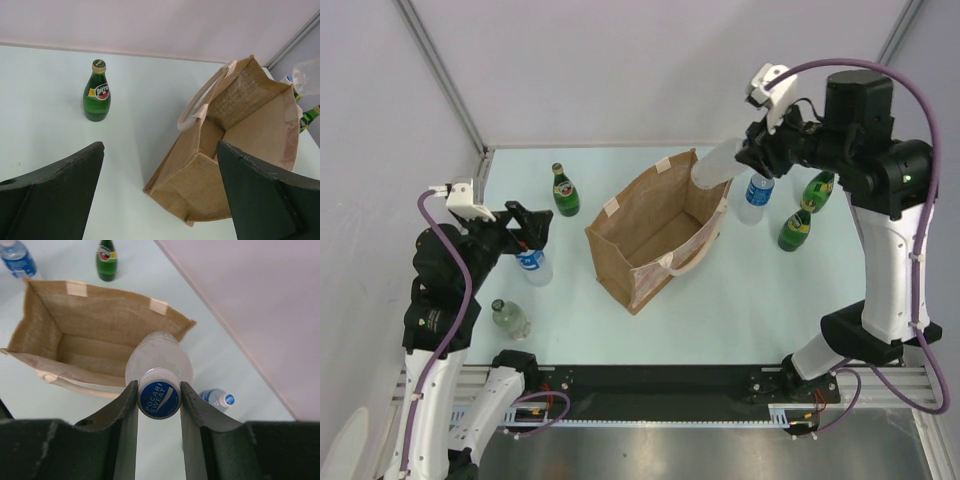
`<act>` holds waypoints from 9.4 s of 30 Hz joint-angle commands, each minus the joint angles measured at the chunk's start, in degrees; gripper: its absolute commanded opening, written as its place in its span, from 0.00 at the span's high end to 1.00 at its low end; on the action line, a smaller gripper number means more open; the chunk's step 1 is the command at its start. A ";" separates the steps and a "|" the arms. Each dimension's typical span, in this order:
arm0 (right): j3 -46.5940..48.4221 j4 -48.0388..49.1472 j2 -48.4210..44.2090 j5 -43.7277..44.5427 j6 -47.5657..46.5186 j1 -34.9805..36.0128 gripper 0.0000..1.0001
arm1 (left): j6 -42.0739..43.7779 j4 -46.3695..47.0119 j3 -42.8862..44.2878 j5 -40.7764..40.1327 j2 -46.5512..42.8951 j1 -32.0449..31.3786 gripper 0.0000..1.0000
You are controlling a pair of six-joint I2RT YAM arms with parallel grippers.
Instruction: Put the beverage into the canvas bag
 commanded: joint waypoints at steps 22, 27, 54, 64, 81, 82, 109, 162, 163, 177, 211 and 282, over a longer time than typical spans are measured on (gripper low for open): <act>-13.92 27.55 22.71 3.78 -0.43 7.69 1.00 | 0.25 0.28 -0.54 -3.60 -2.36 0.41 0.00; -24.88 36.50 20.97 7.74 -2.36 8.57 1.00 | 0.34 0.19 -0.97 -4.30 -2.45 0.41 0.00; -28.86 31.33 6.65 -6.57 0.89 4.71 0.30 | -4.58 -1.73 3.50 -2.97 9.50 0.41 0.00; -38.19 31.95 -1.10 -12.29 1.85 0.40 0.27 | -10.64 -19.93 3.51 -18.88 10.99 0.41 0.06; -42.67 32.91 -4.00 -16.25 3.70 -1.79 0.27 | -13.90 -21.35 5.62 -26.36 25.59 1.90 0.32; -42.93 33.00 -4.09 -16.33 3.70 -1.88 0.27 | -13.81 -21.17 5.61 -26.10 26.02 1.99 0.33; -44.96 33.00 -5.49 -17.30 3.61 -3.47 0.27 | -9.33 -18.35 7.11 -23.90 31.21 2.96 0.52; -47.33 33.00 -9.62 -19.94 5.28 -9.70 0.27 | 11.33 4.23 53.69 3.70 42.02 -24.37 1.00; -47.50 33.09 -9.88 -19.94 5.28 -10.05 0.27 | 11.85 4.41 53.69 3.79 43.50 -24.81 1.00; -50.14 33.97 -12.26 -21.87 6.95 -13.92 0.27 | 16.34 13.36 41.33 1.77 52.30 -29.56 1.00; -53.22 33.44 -12.26 -21.35 5.37 -15.95 0.27 | 18.36 43.17 15.38 -6.14 62.33 -27.10 0.87; -39.24 35.46 16.66 6.87 16.18 -19.37 0.39 | 4.30 10.13 -6.16 -27.68 4.76 -26.84 0.00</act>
